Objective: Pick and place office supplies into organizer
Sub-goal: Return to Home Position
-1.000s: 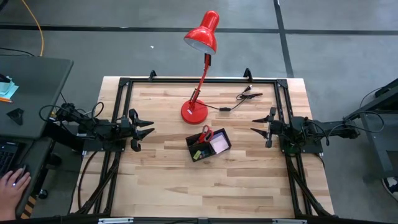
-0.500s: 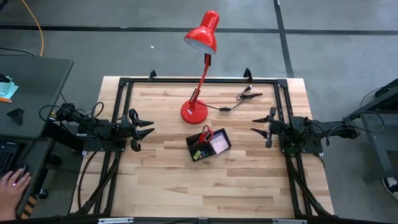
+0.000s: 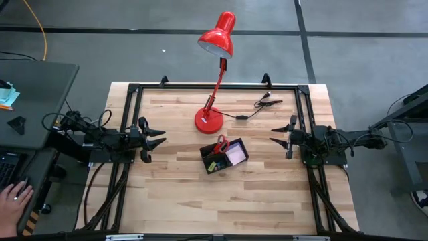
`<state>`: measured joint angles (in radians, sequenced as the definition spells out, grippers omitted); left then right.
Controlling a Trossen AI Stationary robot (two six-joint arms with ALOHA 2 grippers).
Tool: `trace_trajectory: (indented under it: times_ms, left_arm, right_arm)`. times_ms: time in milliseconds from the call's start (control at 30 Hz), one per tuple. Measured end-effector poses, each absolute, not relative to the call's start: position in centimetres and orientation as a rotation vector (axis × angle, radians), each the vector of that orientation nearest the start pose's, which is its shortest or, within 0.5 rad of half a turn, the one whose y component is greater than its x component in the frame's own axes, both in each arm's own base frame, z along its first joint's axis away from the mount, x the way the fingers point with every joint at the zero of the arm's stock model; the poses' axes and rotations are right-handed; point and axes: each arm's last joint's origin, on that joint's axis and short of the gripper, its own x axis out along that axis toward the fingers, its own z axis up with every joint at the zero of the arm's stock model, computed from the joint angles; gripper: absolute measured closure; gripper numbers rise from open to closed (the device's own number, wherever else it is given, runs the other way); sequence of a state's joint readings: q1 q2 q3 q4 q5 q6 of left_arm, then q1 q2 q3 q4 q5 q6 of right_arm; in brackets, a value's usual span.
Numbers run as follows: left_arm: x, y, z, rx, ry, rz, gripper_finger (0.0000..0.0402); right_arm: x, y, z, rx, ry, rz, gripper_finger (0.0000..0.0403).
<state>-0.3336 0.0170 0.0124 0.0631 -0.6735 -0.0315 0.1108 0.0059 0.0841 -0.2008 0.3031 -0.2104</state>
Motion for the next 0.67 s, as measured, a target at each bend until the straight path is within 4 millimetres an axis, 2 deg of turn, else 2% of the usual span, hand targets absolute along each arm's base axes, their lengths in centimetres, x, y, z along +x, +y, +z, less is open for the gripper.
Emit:
trace_trajectory:
  times_ms: [667]
  left_arm:
    - [9.24, -1.29, 17.21, -0.060, -0.057, 0.339, 0.0275]
  right_arm:
    - [9.06, 0.14, 17.23, -0.235, 0.140, -0.179, 0.0245]
